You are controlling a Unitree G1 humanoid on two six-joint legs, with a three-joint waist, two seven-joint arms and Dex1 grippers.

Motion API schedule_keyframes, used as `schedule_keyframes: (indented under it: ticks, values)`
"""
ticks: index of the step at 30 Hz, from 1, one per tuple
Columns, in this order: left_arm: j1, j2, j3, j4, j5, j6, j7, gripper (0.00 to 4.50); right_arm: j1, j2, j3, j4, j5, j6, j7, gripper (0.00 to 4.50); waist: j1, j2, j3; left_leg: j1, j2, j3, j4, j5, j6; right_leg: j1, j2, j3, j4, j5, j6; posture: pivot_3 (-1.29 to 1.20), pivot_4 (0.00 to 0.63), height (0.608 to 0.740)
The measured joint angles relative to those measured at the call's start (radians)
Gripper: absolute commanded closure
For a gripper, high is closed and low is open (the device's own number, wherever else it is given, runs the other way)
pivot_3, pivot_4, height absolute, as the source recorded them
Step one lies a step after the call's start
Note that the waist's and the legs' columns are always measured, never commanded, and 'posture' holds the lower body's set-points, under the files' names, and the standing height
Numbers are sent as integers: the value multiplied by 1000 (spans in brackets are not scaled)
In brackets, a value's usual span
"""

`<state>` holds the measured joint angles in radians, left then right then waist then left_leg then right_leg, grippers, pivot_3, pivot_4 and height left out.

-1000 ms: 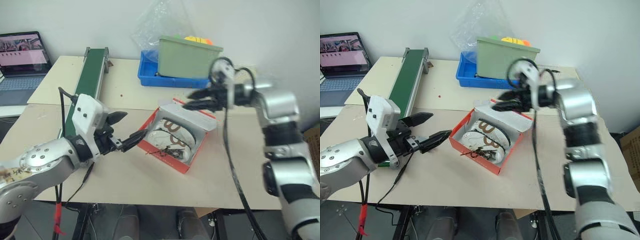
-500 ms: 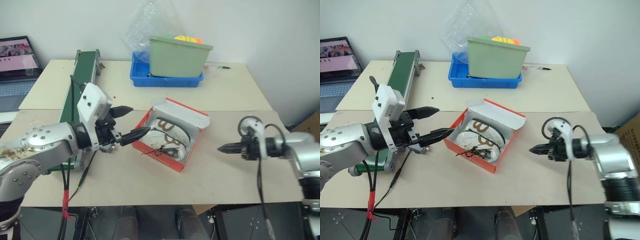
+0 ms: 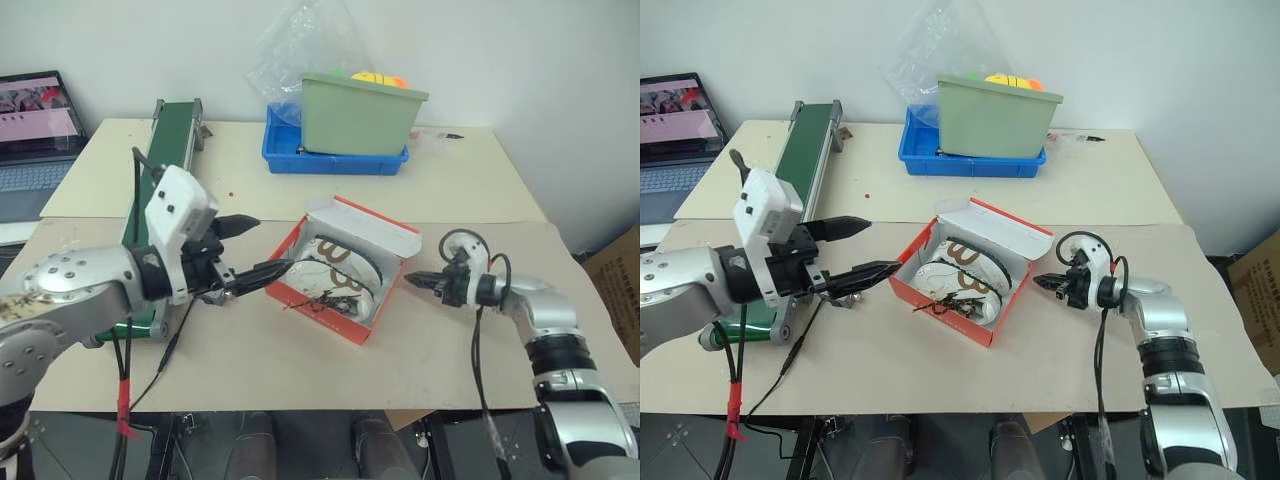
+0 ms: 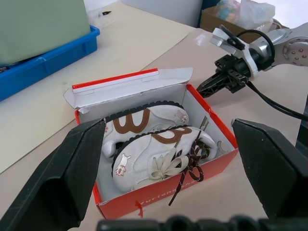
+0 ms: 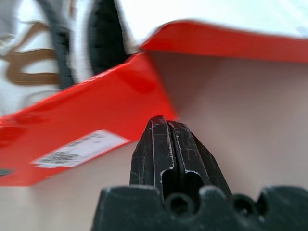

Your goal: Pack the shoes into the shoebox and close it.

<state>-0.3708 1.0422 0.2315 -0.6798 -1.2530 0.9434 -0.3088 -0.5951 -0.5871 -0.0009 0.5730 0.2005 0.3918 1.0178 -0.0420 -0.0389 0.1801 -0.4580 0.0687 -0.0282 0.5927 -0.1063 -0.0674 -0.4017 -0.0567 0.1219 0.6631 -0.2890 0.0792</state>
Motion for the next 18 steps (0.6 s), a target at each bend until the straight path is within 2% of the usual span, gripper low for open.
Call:
schedule_keyframes:
  ticks: [4, 9, 12, 18]
  values:
    - [16, 4, 16, -12, -7, 1, 14, 0, -35, 2, 30, 76, -72, -78, -62, 4439, -2, 0, 0, 0, 0, 0, 0, 0, 0, 0, 0, 0, 1, 0, 0, 0, 150, 740]
    - [15, 4, 17, -14, -7, 1, 24, 0, -129, 93, 29, 186, -99, -152, -136, 4439, -19, 0, 0, 1, 0, 0, 0, 0, 0, 1, 0, 0, 1, 0, 0, 0, 150, 740]
    - [12, 3, 15, -13, -6, 1, 25, 0, -176, 138, 21, 256, -99, -186, -177, 4439, -21, 0, 0, 1, 0, 0, 0, 0, 0, 1, 0, 0, 1, 0, 0, 0, 150, 740]
    - [26, -7, 13, -25, -4, 0, 24, 0, -212, 157, -25, 304, -72, -222, -188, 4439, -18, 0, 0, 1, 0, 0, 0, 0, 0, 1, 0, 0, 1, 0, 0, 0, 150, 740]
